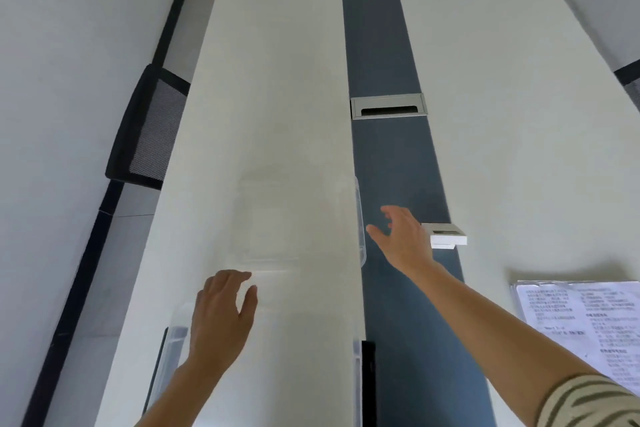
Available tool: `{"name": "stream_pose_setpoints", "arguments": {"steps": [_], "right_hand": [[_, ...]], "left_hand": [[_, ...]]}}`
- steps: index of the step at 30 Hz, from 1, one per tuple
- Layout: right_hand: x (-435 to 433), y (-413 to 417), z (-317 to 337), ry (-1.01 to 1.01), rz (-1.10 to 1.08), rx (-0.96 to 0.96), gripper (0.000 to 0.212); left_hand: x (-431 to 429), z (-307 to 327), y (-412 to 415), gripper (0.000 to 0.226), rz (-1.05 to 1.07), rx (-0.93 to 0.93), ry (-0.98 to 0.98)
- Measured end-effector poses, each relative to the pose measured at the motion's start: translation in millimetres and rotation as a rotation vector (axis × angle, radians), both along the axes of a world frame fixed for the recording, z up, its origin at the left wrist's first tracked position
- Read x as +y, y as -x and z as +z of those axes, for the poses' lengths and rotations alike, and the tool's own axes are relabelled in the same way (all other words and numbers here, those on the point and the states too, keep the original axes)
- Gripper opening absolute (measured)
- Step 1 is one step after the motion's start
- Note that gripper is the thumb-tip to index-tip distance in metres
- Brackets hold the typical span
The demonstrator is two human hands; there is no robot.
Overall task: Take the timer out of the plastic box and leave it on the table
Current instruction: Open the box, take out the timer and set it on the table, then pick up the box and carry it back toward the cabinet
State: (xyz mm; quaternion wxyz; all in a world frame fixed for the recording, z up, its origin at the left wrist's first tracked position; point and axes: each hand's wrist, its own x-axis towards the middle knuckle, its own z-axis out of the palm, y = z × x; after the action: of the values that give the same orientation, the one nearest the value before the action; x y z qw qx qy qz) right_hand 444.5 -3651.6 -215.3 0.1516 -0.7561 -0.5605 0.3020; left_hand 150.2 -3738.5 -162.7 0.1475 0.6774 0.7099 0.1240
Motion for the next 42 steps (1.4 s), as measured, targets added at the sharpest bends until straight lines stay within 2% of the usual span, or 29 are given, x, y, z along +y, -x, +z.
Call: {"name": "stream_pose_setpoints", "arguments": {"steps": [3, 7, 10, 13, 16, 19, 22, 29, 32, 35, 39, 40, 42], "right_hand": [[9, 23, -22, 0.196, -0.024, -0.047, 0.052], [12, 37, -41, 0.264, -0.079, -0.085, 0.034], [14, 39, -41, 0.282, -0.08, -0.112, 0.029], [9, 37, -34, 0.312, -0.049, -0.178, 0.029], [3, 37, -33, 0.331, 0.016, -0.251, 0.03], [0, 38, -32, 0.31, -0.018, -0.243, 0.03], [-4, 38, -27, 0.258, -0.117, -0.153, 0.027], [-8, 47, 38, 0.24, -0.566, 0.521, 0.011], [-41, 49, 80, 0.179, -0.505, 0.536, 0.012], [-102, 60, 108, 0.105, -0.443, 0.552, 0.014], [-184, 85, 122, 0.057, -0.443, 0.589, 0.018], [-202, 91, 120, 0.049, -0.445, 0.572, 0.018], [-234, 102, 110, 0.033, -0.453, 0.533, 0.02]], "left_hand": [[-11, 0, 31, 0.026, 0.132, 0.072, -0.005], [-34, -6, 69, 0.039, 0.286, 0.119, 0.036], [-53, -9, 85, 0.047, 0.415, 0.056, 0.147], [-76, -12, 90, 0.049, 0.431, -0.029, 0.239], [-90, -14, 90, 0.046, 0.424, -0.125, 0.236], [-91, -13, 90, 0.045, 0.455, -0.177, 0.233], [-91, -14, 92, 0.045, 0.467, -0.202, 0.223], [-94, -13, 95, 0.039, 0.48, -0.309, 0.217], [-93, -4, 97, 0.017, 0.509, -0.519, 0.206], [-92, 6, 111, 0.039, 0.612, -0.682, 0.13], [-89, 42, 130, 0.03, 0.641, -1.099, 0.084], [-90, 49, 133, 0.028, 0.589, -1.118, 0.122], [-99, 53, 137, 0.023, 0.477, -1.021, 0.219]]}}
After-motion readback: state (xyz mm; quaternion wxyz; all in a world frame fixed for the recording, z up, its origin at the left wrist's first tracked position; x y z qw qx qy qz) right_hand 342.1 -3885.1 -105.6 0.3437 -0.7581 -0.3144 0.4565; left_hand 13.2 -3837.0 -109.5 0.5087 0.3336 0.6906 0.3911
